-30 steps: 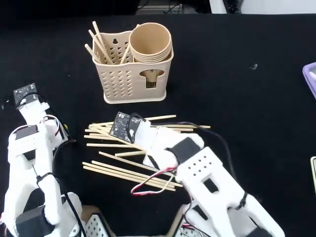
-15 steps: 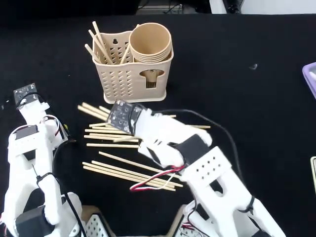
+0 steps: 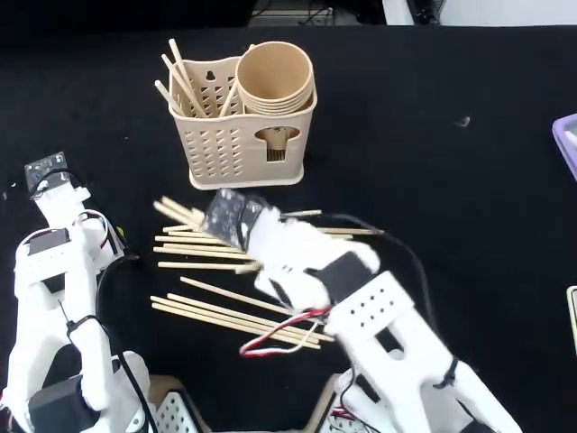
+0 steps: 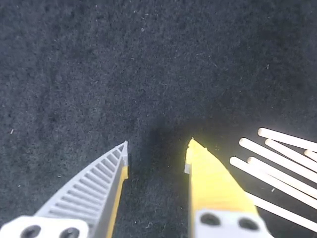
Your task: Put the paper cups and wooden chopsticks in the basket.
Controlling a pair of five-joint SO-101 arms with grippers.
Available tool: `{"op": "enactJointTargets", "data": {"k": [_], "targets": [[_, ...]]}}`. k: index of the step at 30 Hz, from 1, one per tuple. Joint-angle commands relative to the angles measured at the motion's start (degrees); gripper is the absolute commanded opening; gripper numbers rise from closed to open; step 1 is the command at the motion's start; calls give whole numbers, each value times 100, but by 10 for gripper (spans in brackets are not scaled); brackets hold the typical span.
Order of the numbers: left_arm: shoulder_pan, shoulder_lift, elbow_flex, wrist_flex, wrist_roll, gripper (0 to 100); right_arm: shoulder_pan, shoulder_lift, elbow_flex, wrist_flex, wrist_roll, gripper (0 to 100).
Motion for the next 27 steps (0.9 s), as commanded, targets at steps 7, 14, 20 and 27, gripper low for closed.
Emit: {"op": "enactJointTargets", "data": {"k": [7, 14, 20, 27], "targets": [[48, -18, -31, -70, -9, 188, 44, -119, 866, -290, -264, 157], [40, -18, -22, -70, -9, 188, 44, -119, 409, -44, -308, 144], [40, -18, -22, -70, -9, 188, 18, -119, 453, -97, -308, 143], [31, -18, -22, -70, -9, 188, 35, -119, 576, -88, -220, 83]]}}
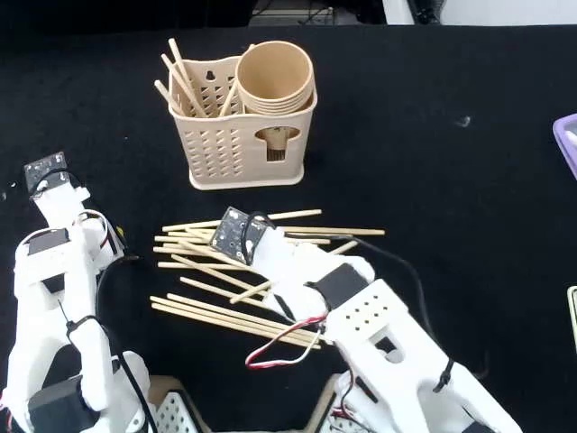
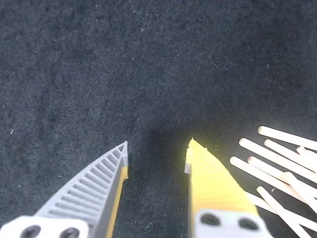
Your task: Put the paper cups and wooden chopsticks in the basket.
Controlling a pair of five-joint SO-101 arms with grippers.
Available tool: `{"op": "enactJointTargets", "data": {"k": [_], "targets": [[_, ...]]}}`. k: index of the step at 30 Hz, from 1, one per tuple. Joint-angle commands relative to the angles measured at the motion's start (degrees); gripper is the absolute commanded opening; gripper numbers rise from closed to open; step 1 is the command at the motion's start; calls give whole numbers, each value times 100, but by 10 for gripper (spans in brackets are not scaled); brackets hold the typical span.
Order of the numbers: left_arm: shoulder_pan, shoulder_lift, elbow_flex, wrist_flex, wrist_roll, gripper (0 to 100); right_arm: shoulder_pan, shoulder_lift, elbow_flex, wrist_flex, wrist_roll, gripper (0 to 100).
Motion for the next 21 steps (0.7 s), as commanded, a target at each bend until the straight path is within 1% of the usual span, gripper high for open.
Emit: {"op": "enactJointTargets", "data": {"k": [1, 3, 7, 10, 12, 15, 17, 21], "targets": [[31, -18, -22, -70, -9, 188, 44, -75, -48, 35, 132, 64], [22, -18, -22, -70, -9, 188, 62, -75, 101, 62, 273, 51], [22, -18, -22, -70, -9, 188, 88, -75, 409, 273, 316, 89], [40, -18, -22, -70, -9, 188, 88, -75, 532, 299, 360, 56], [31, -18, -22, -70, -9, 188, 88, -75, 541, 299, 633, 11], [22, -18, -22, -62, -9, 188, 123, -75, 549, 369, 879, 10], [22, -18, -22, -62, -9, 188, 378, -110, 497, 510, 1055, 10], [22, -18, -22, -70, -9, 188, 1266, -84, 470, 624, 1899, 11]]}}
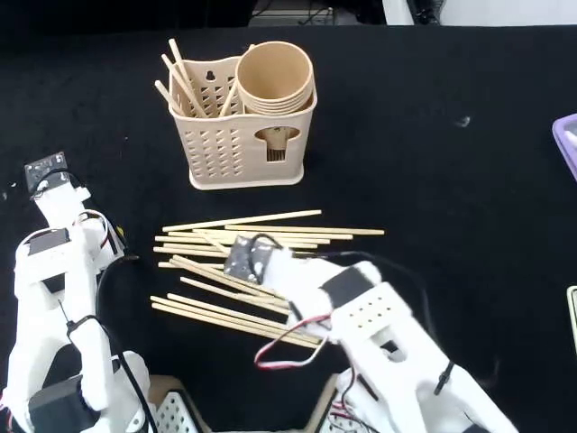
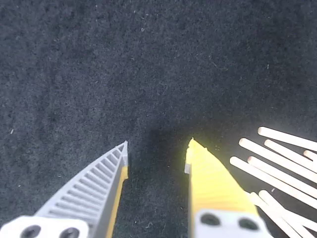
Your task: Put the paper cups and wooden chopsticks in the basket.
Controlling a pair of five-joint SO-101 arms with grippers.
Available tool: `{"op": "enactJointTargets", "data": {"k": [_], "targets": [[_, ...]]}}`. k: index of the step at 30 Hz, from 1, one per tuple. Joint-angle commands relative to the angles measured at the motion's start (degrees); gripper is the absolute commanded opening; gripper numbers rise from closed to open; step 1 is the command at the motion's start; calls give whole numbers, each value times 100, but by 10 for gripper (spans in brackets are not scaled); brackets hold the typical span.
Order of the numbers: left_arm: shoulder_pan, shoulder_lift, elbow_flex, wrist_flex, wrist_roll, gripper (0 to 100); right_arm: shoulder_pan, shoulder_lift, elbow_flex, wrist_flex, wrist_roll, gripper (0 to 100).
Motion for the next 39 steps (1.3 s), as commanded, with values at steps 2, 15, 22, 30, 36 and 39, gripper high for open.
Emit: {"op": "enactJointTargets", "data": {"k": [2, 15, 22, 30, 36, 39], "targets": [[31, -18, -22, -70, -9, 188, 1099, -84, -48, 53, 914, 11], [31, -18, -22, -70, -9, 188, 1301, -84, 92, -695, 501, 145], [31, -18, -31, -70, -9, 188, -105, -75, 48, -914, -220, 145], [31, -18, -22, -70, -9, 188, -343, 813, 57, -1609, -457, 149], [31, -18, -22, -70, -9, 188, -9, 2211, -629, -1793, -457, 146], [40, -18, -22, -70, -9, 188, -18, 2747, -1051, -1538, -457, 143]]}}
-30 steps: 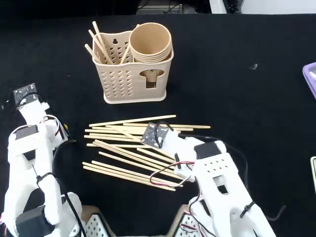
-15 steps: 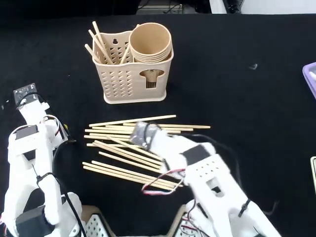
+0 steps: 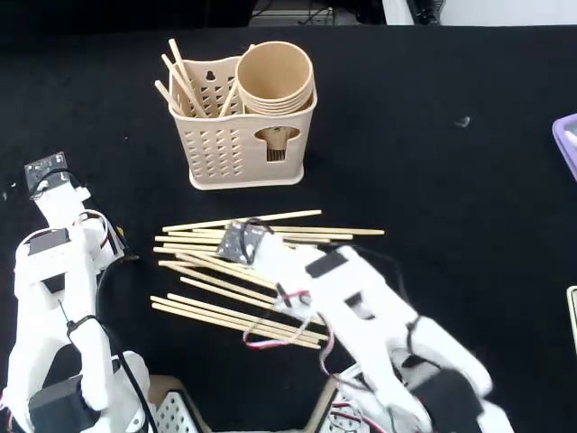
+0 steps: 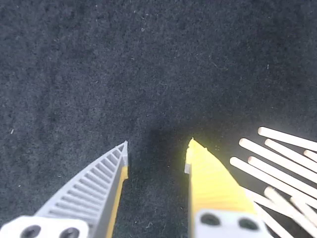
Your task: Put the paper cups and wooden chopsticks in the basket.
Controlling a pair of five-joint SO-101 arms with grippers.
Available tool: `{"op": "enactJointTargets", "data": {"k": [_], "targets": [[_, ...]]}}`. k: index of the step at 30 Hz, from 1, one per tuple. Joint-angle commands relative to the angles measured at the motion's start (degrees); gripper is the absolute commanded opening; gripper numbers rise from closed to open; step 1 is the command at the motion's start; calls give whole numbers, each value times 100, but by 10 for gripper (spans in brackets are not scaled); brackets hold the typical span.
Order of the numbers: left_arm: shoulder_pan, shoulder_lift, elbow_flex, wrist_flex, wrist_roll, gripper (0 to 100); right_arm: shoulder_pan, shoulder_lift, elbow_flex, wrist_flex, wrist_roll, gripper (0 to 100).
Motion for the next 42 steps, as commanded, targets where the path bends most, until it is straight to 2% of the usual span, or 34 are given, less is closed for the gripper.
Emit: {"op": "enactJointTargets", "data": {"k": [1, 5, 10, 18, 25, 34, 38, 42], "targets": [[40, -18, -22, -70, -9, 188, 114, 523, -611, 229, -62, 129], [48, -18, -22, -70, -9, 188, 141, 549, -708, 273, -97, 8], [48, -18, -22, -70, -9, 188, 141, -92, -505, 308, -97, 11], [48, -18, -22, -70, -9, 188, 141, -1763, -453, 1327, -53, 11], [48, -18, -22, -70, -9, 188, 114, -2800, -356, 1609, -88, 11], [48, -18, -31, -70, -9, 188, 97, -4110, -919, 2312, -378, 11], [48, -18, -31, -70, -9, 188, -316, -4479, -1402, 2769, -519, 11], [40, -18, -31, -70, -9, 188, -958, -4532, -1411, 2488, -1064, 11]]}}
